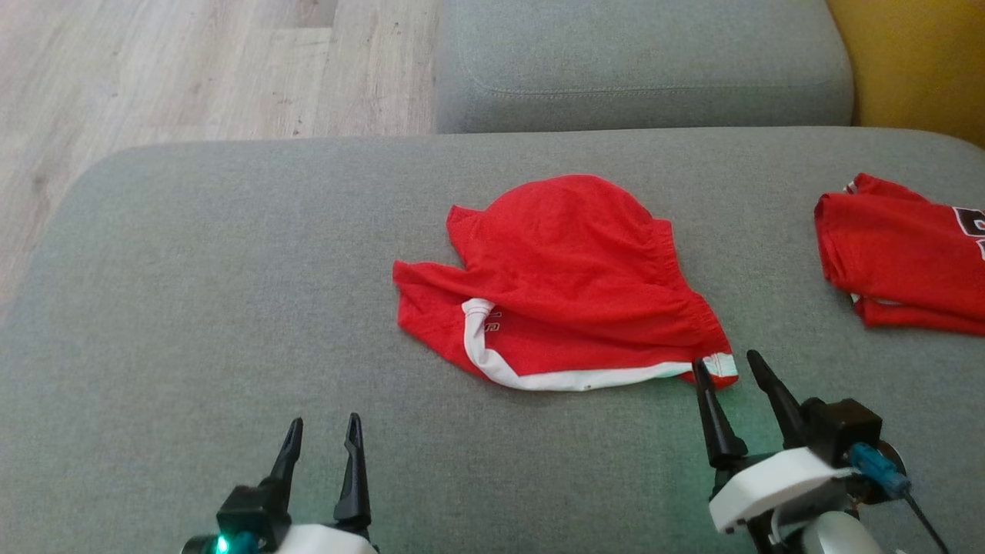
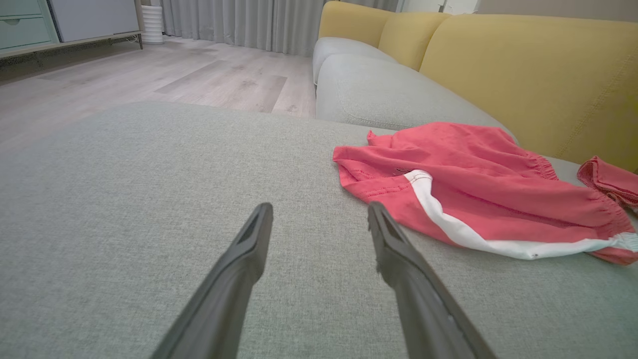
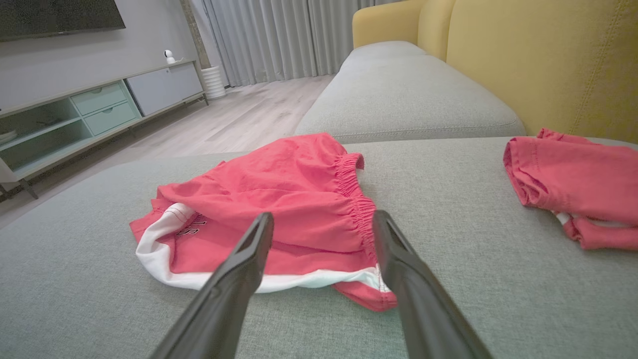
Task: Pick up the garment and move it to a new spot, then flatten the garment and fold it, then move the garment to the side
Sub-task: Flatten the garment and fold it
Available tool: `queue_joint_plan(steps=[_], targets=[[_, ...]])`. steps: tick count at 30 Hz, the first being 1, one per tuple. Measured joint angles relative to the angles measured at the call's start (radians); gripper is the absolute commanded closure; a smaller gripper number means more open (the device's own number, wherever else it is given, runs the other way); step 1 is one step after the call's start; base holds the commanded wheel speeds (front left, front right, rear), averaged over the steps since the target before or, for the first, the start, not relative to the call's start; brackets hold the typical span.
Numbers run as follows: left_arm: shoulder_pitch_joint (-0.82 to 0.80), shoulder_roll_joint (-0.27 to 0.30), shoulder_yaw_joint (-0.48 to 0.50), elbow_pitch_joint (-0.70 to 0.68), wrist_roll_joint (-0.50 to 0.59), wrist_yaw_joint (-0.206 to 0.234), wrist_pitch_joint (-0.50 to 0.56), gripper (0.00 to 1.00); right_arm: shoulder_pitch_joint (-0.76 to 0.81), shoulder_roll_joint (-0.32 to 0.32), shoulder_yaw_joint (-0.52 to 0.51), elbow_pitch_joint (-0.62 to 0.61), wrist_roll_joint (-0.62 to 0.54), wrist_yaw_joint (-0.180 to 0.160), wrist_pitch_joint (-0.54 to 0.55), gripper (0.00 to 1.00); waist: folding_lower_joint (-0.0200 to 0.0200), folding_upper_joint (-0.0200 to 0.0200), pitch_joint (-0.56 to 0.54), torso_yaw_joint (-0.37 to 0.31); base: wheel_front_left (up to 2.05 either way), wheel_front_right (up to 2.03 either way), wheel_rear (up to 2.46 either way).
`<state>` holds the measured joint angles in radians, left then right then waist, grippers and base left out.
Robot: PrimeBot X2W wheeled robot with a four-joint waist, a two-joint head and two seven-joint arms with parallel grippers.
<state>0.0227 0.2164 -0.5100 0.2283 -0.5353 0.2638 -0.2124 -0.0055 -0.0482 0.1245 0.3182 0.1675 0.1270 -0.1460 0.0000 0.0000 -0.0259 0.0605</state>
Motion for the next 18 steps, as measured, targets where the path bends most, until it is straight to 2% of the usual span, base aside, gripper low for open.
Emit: queue_joint_plan(steps=[4, 8, 12, 18], targets=[[-0.015, 0.014, -0.008, 0.001, 0.008, -0.002, 0.011, 0.0, 0.0, 0.0, 0.001, -0.007, 0.0, 0.0, 0.001, 0.0, 0.0, 0.0, 0.01, -0.007, 0.0, 0.0, 0.0], [-0.116, 0.014, -0.065, 0.026, 0.042, -0.042, 0.082, 0.0, -0.002, 0.0, 0.0, -0.019, -0.002, 0.0, 0.007, 0.0, 0.0, 0.0, 0.032, -0.019, 0.0, 0.0, 0.0], [-0.257, -0.033, -0.119, 0.089, 0.054, -0.09, 0.146, 0.0, -0.009, 0.0, 0.005, -0.027, -0.008, 0.0, 0.007, 0.0, 0.0002, 0.0, 0.066, -0.039, 0.0, 0.0, 0.0], [-0.412, -0.097, -0.14, 0.266, 0.053, -0.13, 0.195, 0.0, -0.057, 0.0, 0.031, -0.043, -0.01, 0.0, 0.01, 0.0, 0.0002, 0.0, 0.123, -0.093, 0.0, 0.0, 0.0]])
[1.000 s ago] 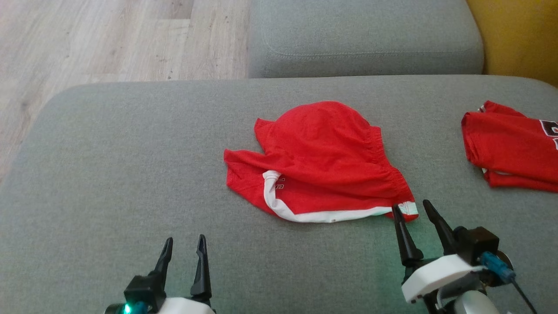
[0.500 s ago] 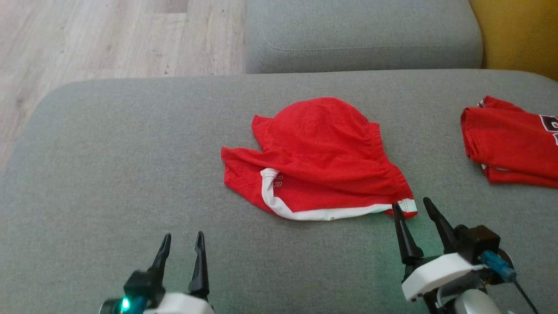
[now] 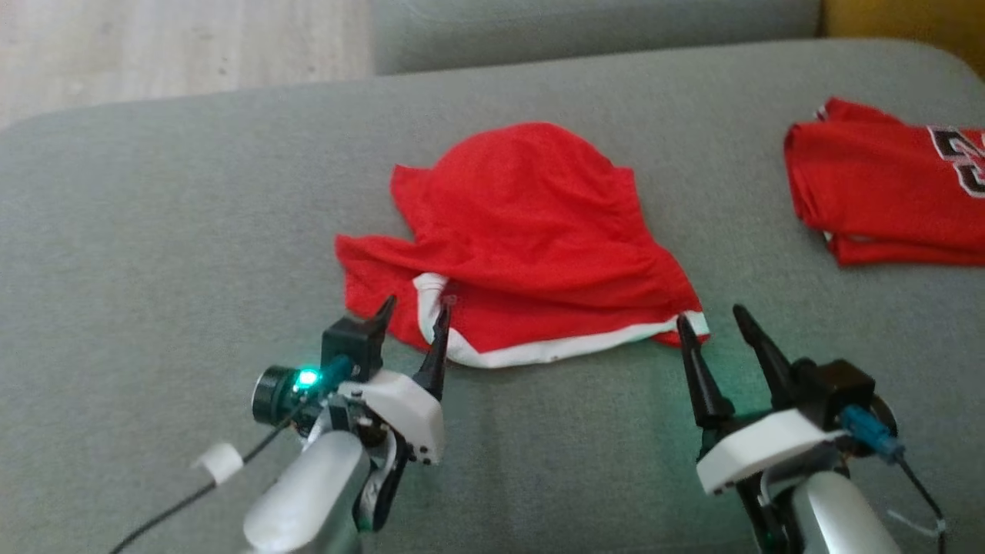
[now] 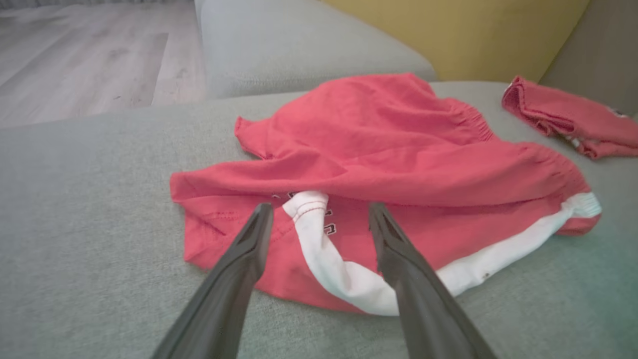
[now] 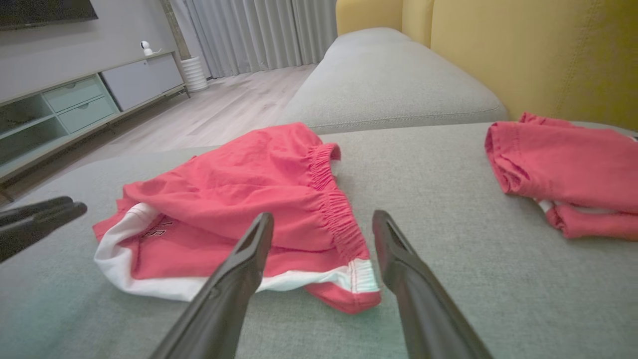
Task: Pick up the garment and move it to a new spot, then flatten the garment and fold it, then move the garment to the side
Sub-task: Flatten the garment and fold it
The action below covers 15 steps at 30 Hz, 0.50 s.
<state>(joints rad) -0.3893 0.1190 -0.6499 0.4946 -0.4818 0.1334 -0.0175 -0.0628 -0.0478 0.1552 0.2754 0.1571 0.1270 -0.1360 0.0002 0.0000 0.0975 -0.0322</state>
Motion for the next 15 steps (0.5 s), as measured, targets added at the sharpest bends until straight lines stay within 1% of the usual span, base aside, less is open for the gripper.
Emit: queue_joint_plan(steps=[2, 7, 10, 11, 12, 13, 14, 15], targets=[[-0.033, -0.007, 0.0, 0.056, -0.002, -0.011, 0.007, 0.0, -0.02, 0.0, -0.001, 0.0, 0.0, 0.0, 0.0, 0.0, 0.0, 0.0, 0.021, -0.019, 0.0, 0.0, 0.0], [-0.107, -0.018, 0.002, 0.187, -0.002, -0.009, 0.016, 0.0, -0.035, 0.0, 0.0, 0.003, 0.0, 0.0, -0.005, 0.0, 0.0, 0.0, 0.066, -0.066, 0.0, 0.0, 0.0], [-0.144, -0.028, 0.005, 0.248, -0.003, 0.0, 0.016, 0.0, -0.037, 0.0, -0.001, 0.014, 0.0, 0.0, -0.013, 0.0, 0.0, 0.0, 0.083, -0.088, 0.0, 0.0, 0.0], [-0.153, -0.033, 0.007, 0.263, -0.003, 0.005, 0.016, 0.02, -0.039, 0.0, -0.001, 0.016, 0.0, 0.0, -0.013, 0.0, -0.0001, 0.0, 0.086, -0.093, 0.0, 0.0, 0.0], [-0.161, -0.038, 0.008, 0.28, -0.003, 0.011, 0.011, 0.33, -0.042, 0.0, -0.001, 0.02, 0.0, 0.0, -0.014, 0.0, -0.0001, 0.0, 0.089, -0.097, 0.0, 0.0, 0.0], [-0.167, -0.041, 0.011, 0.291, -0.003, 0.019, 0.001, 0.65, -0.045, 0.0, -0.002, 0.023, 0.0, 0.0, -0.014, 0.0, 0.0, 0.0, 0.09, -0.099, 0.0, 0.0, 0.0], [-0.171, -0.044, 0.012, 0.305, -0.003, 0.025, -0.007, 0.92, -0.049, 0.0, -0.004, 0.025, 0.0, 0.0, -0.015, 0.0, 0.0, 0.0, 0.089, -0.098, 0.0, 0.0, 0.0], [-0.172, -0.047, 0.016, 0.315, -0.008, 0.027, -0.015, 1.0, -0.05, 0.0, -0.007, 0.025, 0.0, 0.0, -0.022, 0.0, -0.0001, 0.0, 0.086, -0.095, 0.0, 0.0, 0.0]])
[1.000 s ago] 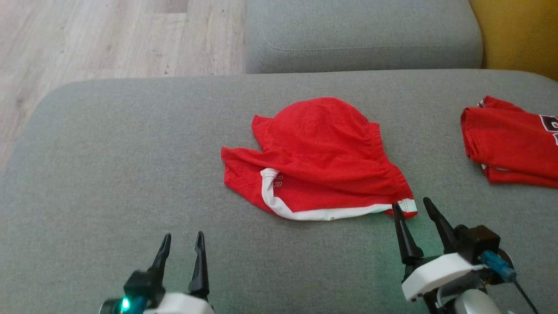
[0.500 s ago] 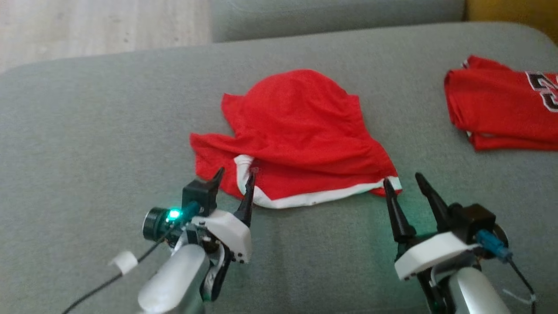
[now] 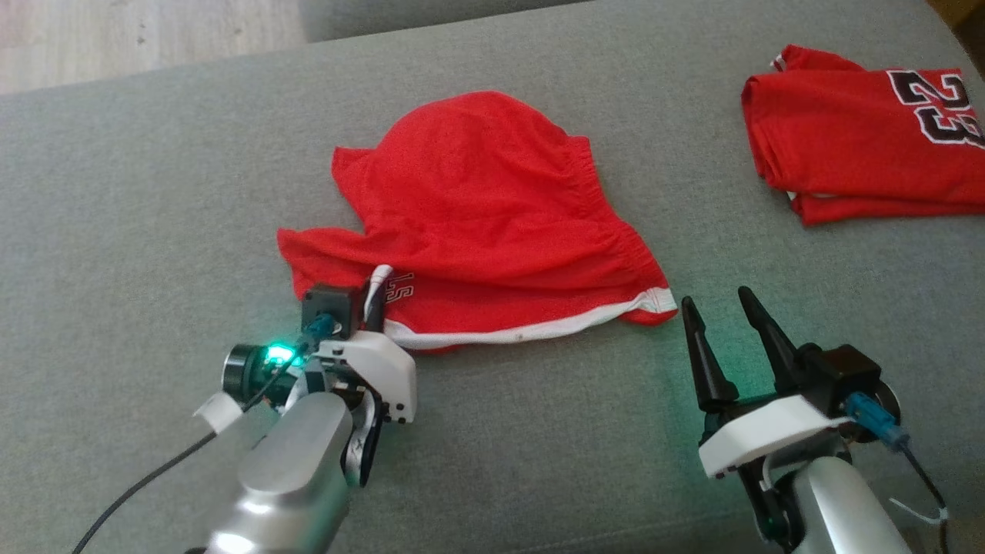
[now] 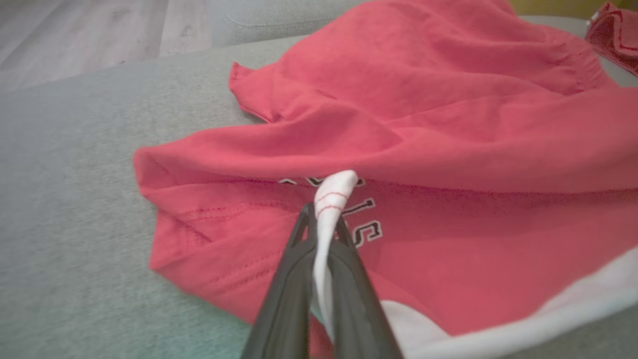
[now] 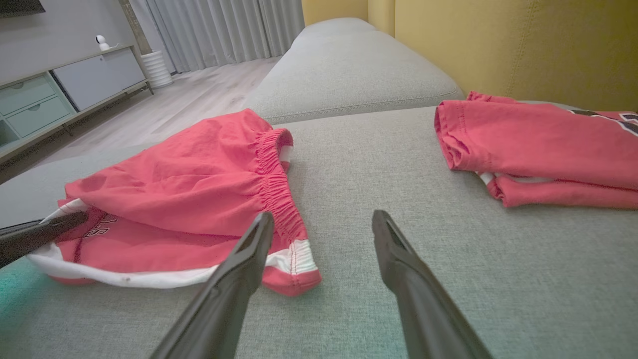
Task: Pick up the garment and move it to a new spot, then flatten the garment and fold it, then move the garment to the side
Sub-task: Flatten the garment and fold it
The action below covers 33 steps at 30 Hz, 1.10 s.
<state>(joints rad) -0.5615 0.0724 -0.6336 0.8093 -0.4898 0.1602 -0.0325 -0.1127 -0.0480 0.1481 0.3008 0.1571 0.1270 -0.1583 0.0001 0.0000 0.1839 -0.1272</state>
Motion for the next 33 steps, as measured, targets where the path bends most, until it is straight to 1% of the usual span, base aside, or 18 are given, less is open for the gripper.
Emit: queue_joint_plan(steps=[4, 8, 9, 11, 16, 17, 18, 19, 20, 23, 25, 30, 33], targets=[[0.001, -0.004, 0.019, 0.022, -0.017, 0.008, -0.054, 1.0, 0.001, 0.0, -0.008, 0.006, 0.0, 0.0, -0.004, 0.0, -0.0001, 0.0, -0.013, 0.02, 0.0, 0.0, 0.0], [0.039, -0.007, 0.033, 0.007, -0.035, 0.025, -0.128, 1.0, 0.004, 0.0, -0.019, 0.009, 0.0, 0.0, -0.01, 0.0, -0.0002, 0.0, -0.031, 0.05, 0.0, 0.0, 0.0], [0.039, -0.007, 0.033, 0.007, -0.035, 0.025, -0.128, 1.0, 0.004, 0.0, -0.019, 0.009, 0.0, 0.0, -0.01, 0.0, -0.0002, 0.0, -0.031, 0.05, 0.0, 0.0, 0.0], [0.081, -0.007, 0.046, -0.016, -0.047, 0.027, -0.152, 1.0, 0.007, 0.0, -0.023, 0.013, 0.0, 0.0, -0.01, 0.0, -0.0002, 0.0, -0.042, 0.069, 0.0, 0.0, 0.0], [0.219, 0.001, 0.058, -0.1, -0.067, 0.056, -0.188, 1.0, 0.033, 0.0, -0.023, 0.017, 0.0, 0.0, -0.01, 0.0, -0.0003, 0.0, -0.07, 0.111, 0.0, 0.0, 0.0], [0.244, 0.002, 0.061, -0.12, -0.067, 0.06, -0.191, 0.95, 0.039, 0.0, -0.023, 0.017, 0.0, 0.0, -0.01, 0.0, -0.0002, 0.0, -0.074, 0.119, 0.0, 0.0, 0.0], [0.269, 0.004, 0.065, -0.14, -0.068, 0.061, -0.193, 0.95, 0.045, 0.0, -0.023, 0.017, 0.0, 0.0, -0.009, 0.0, -0.0002, 0.0, -0.079, 0.125, 0.0, 0.0, 0.0], [0.29, 0.006, 0.069, -0.157, -0.076, 0.062, -0.198, 0.84, 0.047, 0.0, -0.023, 0.017, 0.0, 0.0, -0.009, 0.0, -0.0002, 0.0, -0.083, 0.132, 0.0, 0.0, 0.0], [0.309, 0.008, 0.074, -0.175, -0.082, 0.068, -0.199, 0.84, 0.047, 0.0, -0.023, 0.017, 0.0, 0.0, -0.009, 0.0, -0.0003, 0.0, -0.087, 0.138, 0.0, 0.0, 0.0], [0.347, 0.018, 0.084, -0.219, -0.083, 0.078, -0.2, 1.0, 0.047, 0.0, -0.023, 0.016, 0.0, 0.0, -0.009, 0.0, -0.0003, 0.0, -0.093, 0.15, 0.0, 0.0, 0.0], [0.366, 0.025, 0.087, -0.264, -0.087, 0.087, -0.204, 1.0, 0.047, 0.0, -0.025, 0.017, -0.001, 0.0, -0.006, 0.0, -0.0002, 0.0, -0.095, 0.156, 0.0, 0.0, 0.0], [0.388, 0.045, 0.101, -0.319, -0.088, 0.093, -0.208, 1.0, 0.059, 0.0, -0.027, 0.036, -0.028, 0.0, 0.028, 0.0, -0.0002, 0.0, -0.093, 0.159, 0.0, 0.0, 0.0], [0.405, 0.049, 0.109, -0.338, -0.091, 0.098, -0.208, 1.0, 0.067, 0.0, 0.002, 0.066, -0.034, 0.0, 0.049, 0.0, -0.0002, 0.0, -0.089, 0.16, 0.0, 0.0, 0.0]])
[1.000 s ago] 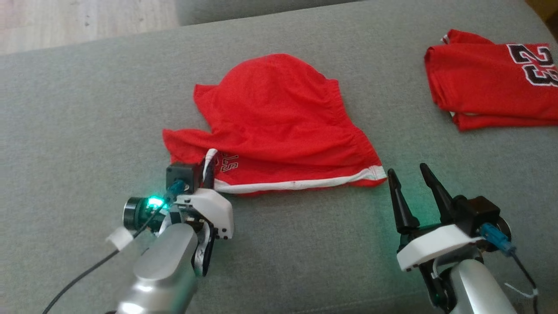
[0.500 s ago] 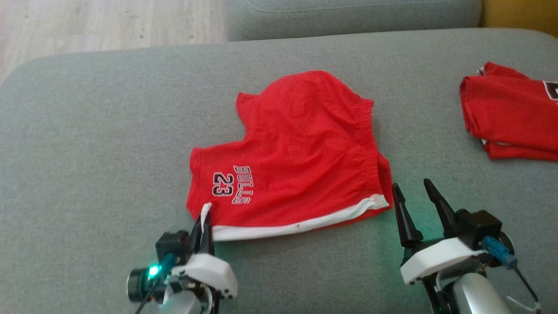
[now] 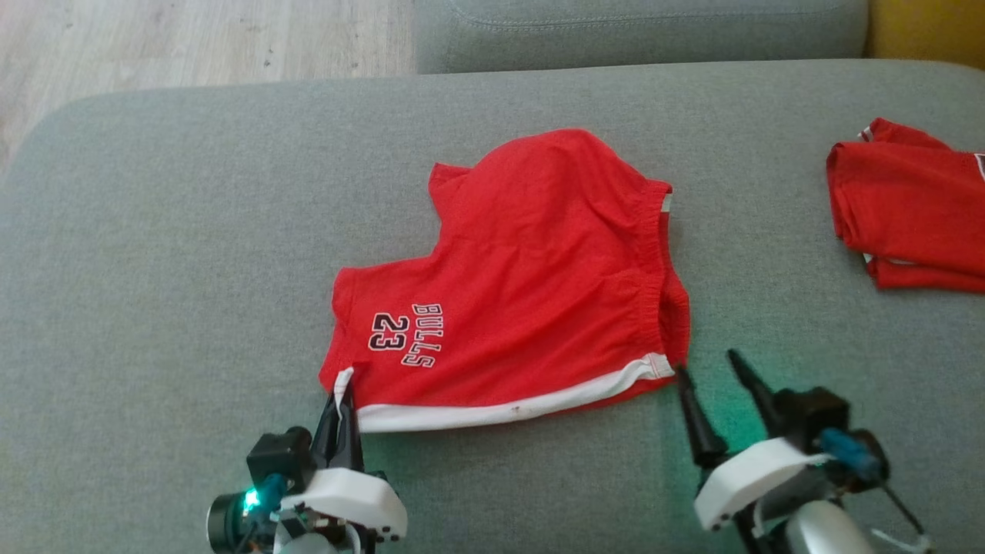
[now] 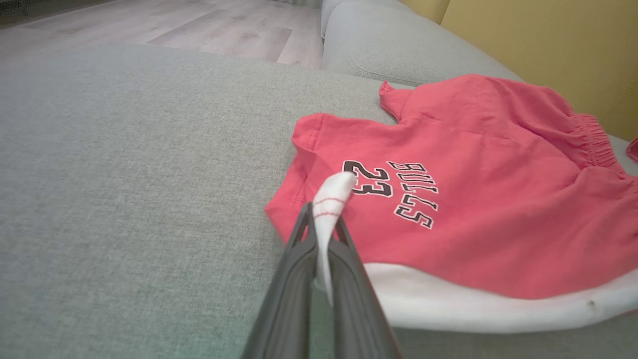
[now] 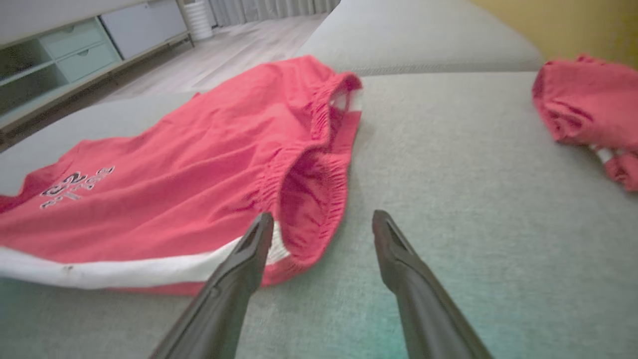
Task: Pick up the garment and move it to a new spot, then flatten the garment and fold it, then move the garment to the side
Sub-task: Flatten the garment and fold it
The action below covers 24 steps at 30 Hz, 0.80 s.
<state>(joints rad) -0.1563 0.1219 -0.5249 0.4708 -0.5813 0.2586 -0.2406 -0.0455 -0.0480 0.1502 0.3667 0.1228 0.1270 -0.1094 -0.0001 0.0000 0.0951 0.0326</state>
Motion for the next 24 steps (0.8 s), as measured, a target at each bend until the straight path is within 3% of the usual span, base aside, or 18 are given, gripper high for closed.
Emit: queue_joint_plan(steps=[17, 18, 19, 20, 23, 24], targets=[[0.001, 0.014, 0.001, -0.058, -0.01, 0.016, 0.001, 1.0, -0.172, -0.011, 0.139, 0.235, -0.065, 0.0, 0.015, 0.0, 0.0001, 0.0, 0.035, 0.029, 0.0, 0.0, 0.0], [0.001, 0.016, 0.001, -0.059, -0.01, 0.016, 0.001, 1.0, -0.173, -0.012, 0.154, 0.248, -0.055, 0.0, 0.024, 0.1, 0.0001, 0.0, 0.036, 0.031, 0.0, 0.0, 0.0], [0.001, 0.016, 0.002, -0.06, -0.01, 0.016, 0.001, 1.0, -0.172, -0.014, 0.171, 0.261, -0.042, 0.0, 0.033, 0.28, 0.0002, 0.0, 0.035, 0.032, 0.0, 0.0, 0.0], [0.001, 0.017, 0.002, -0.064, -0.01, 0.016, 0.001, 1.0, -0.173, -0.017, 0.186, 0.265, -0.027, 0.0, 0.037, 0.58, 0.0001, 0.0, 0.035, 0.033, 0.0, 0.0, 0.0], [0.0, 0.021, 0.004, -0.077, -0.01, 0.016, 0.001, 1.0, -0.189, -0.029, 0.217, 0.272, 0.019, 0.0, 0.039, 1.0, 0.0001, 0.0, 0.031, 0.031, 0.0, 0.0, 0.0], [0.0, 0.024, 0.006, -0.083, -0.01, 0.016, 0.001, 1.0, -0.194, -0.03, 0.223, 0.271, 0.032, 0.0, 0.034, 1.0, 0.0002, 0.0, 0.029, 0.03, 0.0, 0.0, 0.0]])
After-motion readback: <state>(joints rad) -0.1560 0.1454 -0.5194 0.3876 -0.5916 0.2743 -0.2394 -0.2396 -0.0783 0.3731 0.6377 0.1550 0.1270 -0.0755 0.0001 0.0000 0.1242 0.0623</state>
